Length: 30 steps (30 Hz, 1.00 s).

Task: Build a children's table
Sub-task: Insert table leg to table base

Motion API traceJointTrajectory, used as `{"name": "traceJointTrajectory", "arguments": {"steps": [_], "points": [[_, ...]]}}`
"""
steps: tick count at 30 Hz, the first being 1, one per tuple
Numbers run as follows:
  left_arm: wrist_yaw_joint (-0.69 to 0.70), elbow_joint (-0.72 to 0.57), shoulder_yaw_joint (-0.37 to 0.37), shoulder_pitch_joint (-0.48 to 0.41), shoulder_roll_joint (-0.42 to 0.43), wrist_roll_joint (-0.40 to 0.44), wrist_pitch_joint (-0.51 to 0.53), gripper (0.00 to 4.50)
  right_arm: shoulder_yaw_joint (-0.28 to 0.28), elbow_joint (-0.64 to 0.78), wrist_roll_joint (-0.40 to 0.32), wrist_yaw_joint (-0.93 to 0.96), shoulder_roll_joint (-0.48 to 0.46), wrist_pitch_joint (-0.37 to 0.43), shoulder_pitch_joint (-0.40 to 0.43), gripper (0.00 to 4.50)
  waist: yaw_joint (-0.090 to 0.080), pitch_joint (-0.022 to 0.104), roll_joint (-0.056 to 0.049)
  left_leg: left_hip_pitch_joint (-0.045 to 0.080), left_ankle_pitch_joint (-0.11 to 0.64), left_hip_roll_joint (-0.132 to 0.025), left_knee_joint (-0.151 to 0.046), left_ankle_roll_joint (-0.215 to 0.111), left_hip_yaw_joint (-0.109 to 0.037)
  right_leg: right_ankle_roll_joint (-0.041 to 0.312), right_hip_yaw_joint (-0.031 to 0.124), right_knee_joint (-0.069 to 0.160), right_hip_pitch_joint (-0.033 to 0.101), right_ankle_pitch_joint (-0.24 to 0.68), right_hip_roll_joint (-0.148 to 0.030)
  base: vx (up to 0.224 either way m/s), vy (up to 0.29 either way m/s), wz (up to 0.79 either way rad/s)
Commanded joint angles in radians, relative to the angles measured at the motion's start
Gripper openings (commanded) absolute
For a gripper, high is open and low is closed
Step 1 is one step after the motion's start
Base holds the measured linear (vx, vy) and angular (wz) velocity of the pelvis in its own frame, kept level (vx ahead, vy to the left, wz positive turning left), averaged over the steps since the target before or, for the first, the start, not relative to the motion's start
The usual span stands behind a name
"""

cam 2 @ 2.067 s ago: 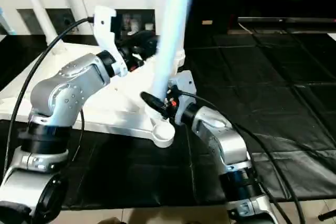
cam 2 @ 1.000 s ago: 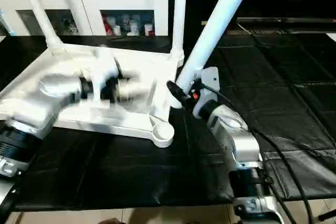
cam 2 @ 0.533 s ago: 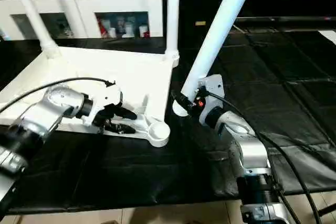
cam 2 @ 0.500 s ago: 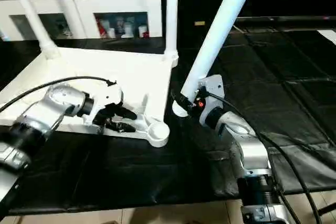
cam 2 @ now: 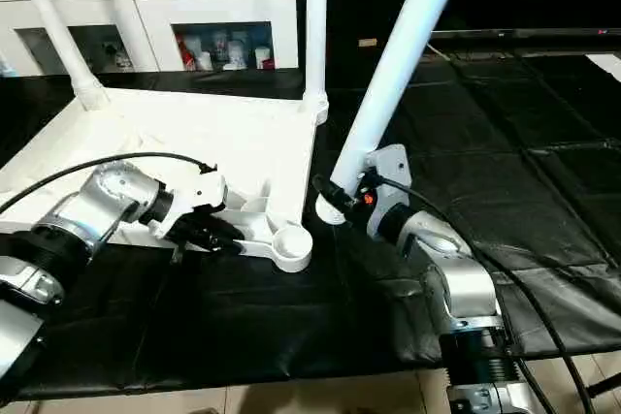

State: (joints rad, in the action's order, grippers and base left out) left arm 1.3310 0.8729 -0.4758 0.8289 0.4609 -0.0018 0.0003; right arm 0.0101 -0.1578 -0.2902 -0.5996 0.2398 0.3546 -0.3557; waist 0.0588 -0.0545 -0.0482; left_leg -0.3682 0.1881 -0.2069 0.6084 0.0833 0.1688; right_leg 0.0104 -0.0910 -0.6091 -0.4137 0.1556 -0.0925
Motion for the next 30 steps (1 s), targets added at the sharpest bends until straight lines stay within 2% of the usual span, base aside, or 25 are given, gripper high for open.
{"name": "traceJointTrajectory", "arguments": {"steps": [1,2,5,10,14,15,17,19,20,22,25,26,28,30], "points": [[-0.009,0.024,0.01,0.016,-0.002,0.023,0.003,0.39,0.015,0.021,-0.003,-0.013,0.002,0.008,-0.011,1.93,0.004,0.073,-0.001,0.007,0.238,-0.008,-0.077,-0.002,-0.001,0.198,0.044,0.08,0.066,0.303,-0.049,0.0,0.0,0.0],[-0.014,0.03,0.005,0.015,-0.001,0.032,0.005,0.19,0.017,0.021,-0.001,-0.014,0.001,0.007,-0.011,1.93,0.003,0.073,0.0,0.006,0.234,-0.009,-0.078,-0.004,-0.002,0.197,0.044,0.08,0.066,0.299,-0.048,0.0,0.0,0.0],[-0.038,0.048,0.013,0.013,-0.009,0.044,0.034,0.09,0.019,0.023,-0.002,-0.013,-0.002,0.01,-0.016,1.93,0.002,0.072,-0.001,0.006,0.24,-0.009,-0.078,-0.003,-0.002,0.193,0.044,0.081,0.066,0.311,-0.049,0.0,0.0,0.0],[-0.118,0.038,0.065,-0.002,-0.041,0.01,0.181,0.0,0.009,0.023,-0.02,-0.011,-0.008,0.031,-0.026,1.93,-0.003,0.07,0.003,0.001,0.234,-0.006,-0.077,-0.008,-0.003,0.191,0.041,0.082,0.07,0.336,-0.048,0.0,0.0,0.0],[-0.225,0.023,0.133,-0.016,-0.087,-0.039,0.32,0.0,-0.006,0.024,-0.04,0.0,-0.023,0.057,-0.031,1.93,-0.008,0.07,0.006,0.001,0.226,-0.004,-0.075,-0.015,-0.002,0.184,0.04,0.087,0.069,0.361,-0.048,0.0,0.0,0.0],[-0.285,-0.003,0.181,-0.032,-0.117,-0.078,0.38,0.0,-0.016,0.025,-0.052,0.012,-0.035,0.072,-0.036,1.93,-0.014,0.07,0.004,-0.001,0.217,-0.005,-0.074,-0.019,-0.001,0.199,0.039,0.083,0.069,0.336,-0.046,0.0,0.0,0.0],[-0.348,-0.041,0.234,-0.053,-0.153,-0.119,0.44,0.0,-0.023,0.026,-0.061,0.025,-0.047,0.086,-0.039,1.93,-0.017,0.073,0.004,-0.001,0.206,-0.004,-0.072,-0.025,0.0,0.209,0.038,0.083,0.071,0.317,-0.045,0.0,0.0,0.0],[-0.381,-0.11,0.252,-0.088,-0.174,-0.119,0.485,0.0,-0.02,0.027,-0.059,0.034,-0.055,0.09,-0.037,1.93,-0.018,0.076,0.005,-0.004,0.186,-0.006,-0.072,-0.034,-0.002,0.212,0.038,0.08,0.073,0.294,-0.045,0.0,0.0,0.0],[-0.392,-0.138,0.248,-0.102,-0.177,-0.107,0.497,0.0,-0.017,0.029,-0.058,0.035,-0.056,0.092,-0.035,1.93,-0.017,0.075,0.002,-0.002,0.182,-0.006,-0.071,-0.042,-0.001,0.214,0.038,0.083,0.069,0.282,-0.044,0.0,0.0,0.0],[-0.414,-0.191,0.242,-0.132,-0.182,-0.092,0.515,0.0,-0.012,0.033,-0.057,0.037,-0.059,0.094,-0.03,1.93,-0.018,0.077,0.001,-0.002,0.171,-0.007,-0.073,-0.048,0.0,0.214,0.038,0.081,0.07,0.254,-0.041,0.0,0.0,0.0],[-0.405,-0.237,0.223,-0.16,-0.178,-0.078,0.498,0.0,-0.01,0.035,-0.057,0.037,-0.059,0.096,-0.028,1.93,-0.017,0.074,0.001,0.001,0.183,-0.008,-0.076,-0.049,0.0,0.206,0.037,0.085,0.069,0.272,-0.042,0.0,0.0,0.0],[-0.374,-0.307,0.184,-0.2,-0.161,-0.057,0.458,0.0,-0.01,0.038,-0.055,0.037,-0.058,0.1,-0.027,1.93,-0.015,0.074,-0.001,0.002,0.189,-0.01,-0.078,-0.045,-0.002,0.201,0.038,0.087,0.069,0.284,-0.045,0.0,0.0,0.0],[-0.339,-0.366,0.132,-0.237,-0.128,-0.019,0.373,0.0,0.002,0.038,-0.042,0.029,-0.048,0.095,-0.027,1.93,-0.019,0.073,-0.003,0.003,0.211,-0.012,-0.081,-0.038,-0.002,0.185,0.039,0.09,0.066,0.31,-0.044,0.0,0.0,0.0],[-0.313,-0.404,0.109,-0.258,-0.106,-0.008,0.345,0.0,0.01,0.039,-0.037,0.025,-0.041,0.092,-0.027,1.93,-0.019,0.072,-0.007,0.007,0.213,-0.013,-0.082,-0.03,0.0,0.188,0.041,0.087,0.061,0.281,-0.041,0.0,0.0,0.0]]}}
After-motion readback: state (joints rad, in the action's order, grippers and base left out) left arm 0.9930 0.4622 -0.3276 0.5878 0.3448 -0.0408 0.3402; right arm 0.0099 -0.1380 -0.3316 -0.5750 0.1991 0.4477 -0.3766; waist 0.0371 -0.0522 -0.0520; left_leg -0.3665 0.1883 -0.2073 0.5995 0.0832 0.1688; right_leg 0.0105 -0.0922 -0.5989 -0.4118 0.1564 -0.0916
